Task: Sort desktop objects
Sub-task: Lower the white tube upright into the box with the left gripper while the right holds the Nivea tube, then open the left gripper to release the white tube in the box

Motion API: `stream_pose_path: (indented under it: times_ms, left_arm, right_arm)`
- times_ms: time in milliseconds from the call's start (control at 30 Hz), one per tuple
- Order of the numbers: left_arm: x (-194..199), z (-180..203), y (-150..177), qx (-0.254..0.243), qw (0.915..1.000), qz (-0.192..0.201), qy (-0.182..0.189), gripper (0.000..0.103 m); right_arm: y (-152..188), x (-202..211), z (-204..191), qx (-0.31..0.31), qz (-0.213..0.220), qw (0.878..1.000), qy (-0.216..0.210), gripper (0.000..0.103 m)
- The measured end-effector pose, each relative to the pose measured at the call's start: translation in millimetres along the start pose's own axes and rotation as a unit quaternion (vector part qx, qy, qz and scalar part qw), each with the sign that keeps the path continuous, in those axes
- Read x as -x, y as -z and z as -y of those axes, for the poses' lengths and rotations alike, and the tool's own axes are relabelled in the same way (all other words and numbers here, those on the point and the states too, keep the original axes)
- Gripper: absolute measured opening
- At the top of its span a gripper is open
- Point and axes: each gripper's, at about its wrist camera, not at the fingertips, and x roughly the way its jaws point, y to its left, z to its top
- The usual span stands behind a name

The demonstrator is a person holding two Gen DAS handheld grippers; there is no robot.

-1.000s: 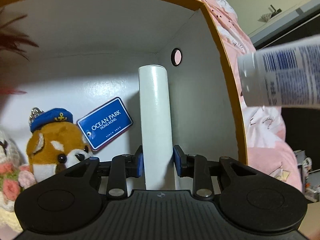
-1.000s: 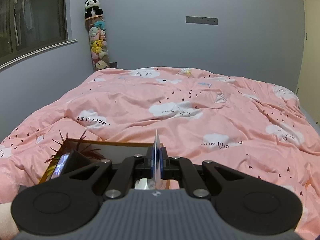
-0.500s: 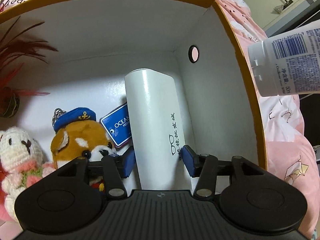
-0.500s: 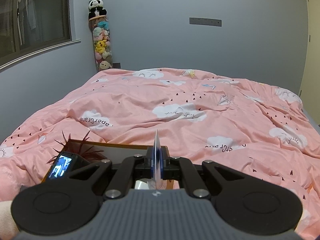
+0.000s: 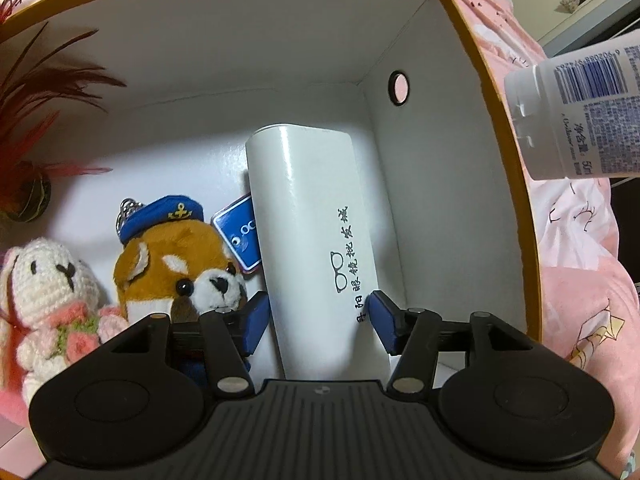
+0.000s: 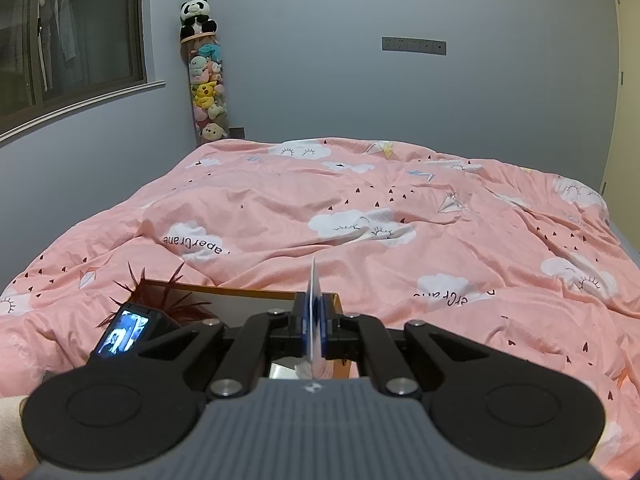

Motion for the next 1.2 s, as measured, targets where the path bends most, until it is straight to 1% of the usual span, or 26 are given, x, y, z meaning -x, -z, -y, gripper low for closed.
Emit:
stream_pose_path:
  times_ms: [100,300,333,367,400,467,667,800,1033,1133,1200]
  left_arm:
    - [4,-6,3,0.005,0.9999,-0.006,-0.007,0.065]
    - [10,-15,9,0.001,1.0000,-0.008,-0.002,0.065]
    - [12,-17,11,0.001,1.0000,-0.006,0.002,0.063]
    - [13,-19,12,0.000,0.9999,-0.003,0.011,0.059]
    - [14,-22,14,-0.002,0.9997,-0.001,0.026,0.055]
    - [14,-27,17,0.006,0.9985,-0.002,0.055,0.051]
    - [17,-34,25,0.011,0.9965,0.006,0.082,0.048]
    - [20,-40,27,0.012,0.9968,0.004,0.078,0.050]
    - [31,-59,36,0.021,0.9957,0.006,0.089,0.050]
    - [42,-66,42,0.015,0.9970,0.020,0.073,0.052]
    - [50,-72,47,0.016,0.9971,0.028,0.068,0.053]
  right_arm:
    - [1,-1,-1,-0.001,0.000,1.000,-0.003,0.006]
    - [2,-4,-3,0.002,-0.006,1.000,-0.010,0.006]
    - [3,-5,-3,0.002,-0.006,1.000,-0.011,0.006]
    - [3,-5,-3,0.002,-0.006,1.000,-0.011,0.006]
    - [3,-6,-3,0.002,-0.006,1.000,-0.011,0.006]
    - [3,-7,-4,0.004,-0.005,1.000,-0.013,0.006]
    - [1,-9,-6,0.011,-0.001,1.000,-0.017,0.006]
    - [1,-15,-6,0.013,-0.007,1.000,-0.018,0.006]
    - [0,-21,-9,0.020,-0.013,1.000,-0.018,0.006]
    - [-2,-23,-9,0.023,-0.014,0.999,-0.018,0.006]
    - [-3,-24,-10,0.024,-0.015,0.999,-0.021,0.006]
